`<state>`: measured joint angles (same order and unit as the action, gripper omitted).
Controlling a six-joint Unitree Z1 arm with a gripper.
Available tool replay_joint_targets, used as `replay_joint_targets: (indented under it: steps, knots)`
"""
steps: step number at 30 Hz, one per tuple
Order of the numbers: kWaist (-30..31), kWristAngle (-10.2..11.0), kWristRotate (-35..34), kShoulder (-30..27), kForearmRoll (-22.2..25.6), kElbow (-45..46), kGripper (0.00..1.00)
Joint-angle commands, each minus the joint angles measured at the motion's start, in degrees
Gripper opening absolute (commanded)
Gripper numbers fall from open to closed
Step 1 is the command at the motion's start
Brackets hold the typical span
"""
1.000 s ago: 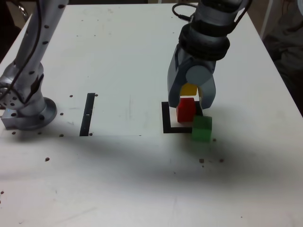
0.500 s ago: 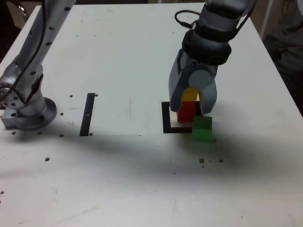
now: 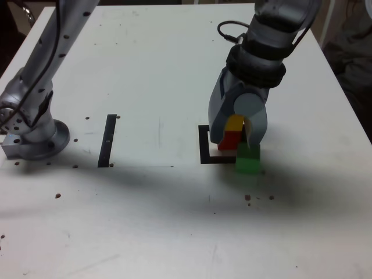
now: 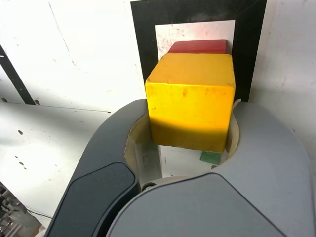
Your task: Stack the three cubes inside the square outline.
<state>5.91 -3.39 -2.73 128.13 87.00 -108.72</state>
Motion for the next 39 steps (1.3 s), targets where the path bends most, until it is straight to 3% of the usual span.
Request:
replay_joint_targets:
  steps: [1,5,11,13,26,39]
  knots:
    - [0.2,-0.1,0.1,0.2,0.0,0.1,0.29]
    - [0.4,-0.2,0.2,0.2,0.0,0.3,0.34]
    - [0.8,-0.5,0.7,0.1,-0.2,1.0,0.91]
    - [0.9,-0.6,0.7,0.1,-0.2,1.1,0.99]
    - [1.1,0.4,0.4,-1.4,-0.3,2.2,1.00]
    - [5.1,5.6,-1.8,-4.6,0.2,0.6,1.00]
